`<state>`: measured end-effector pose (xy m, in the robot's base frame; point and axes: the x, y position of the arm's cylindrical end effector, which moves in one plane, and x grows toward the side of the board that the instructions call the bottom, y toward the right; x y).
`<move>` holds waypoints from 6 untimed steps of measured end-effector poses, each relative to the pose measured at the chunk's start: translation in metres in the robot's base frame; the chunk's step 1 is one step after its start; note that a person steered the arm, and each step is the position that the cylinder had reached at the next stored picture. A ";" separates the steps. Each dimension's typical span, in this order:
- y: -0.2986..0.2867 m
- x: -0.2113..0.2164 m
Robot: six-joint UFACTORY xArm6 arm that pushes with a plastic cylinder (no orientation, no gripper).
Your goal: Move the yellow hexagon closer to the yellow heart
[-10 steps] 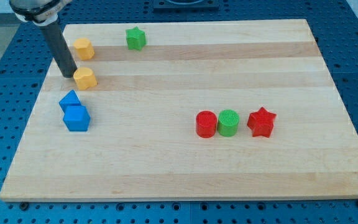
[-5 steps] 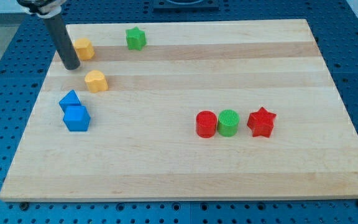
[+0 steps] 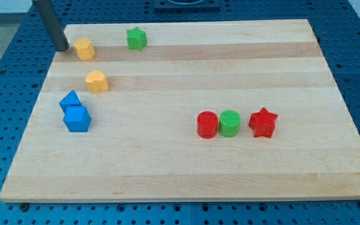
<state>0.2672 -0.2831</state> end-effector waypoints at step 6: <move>0.097 0.037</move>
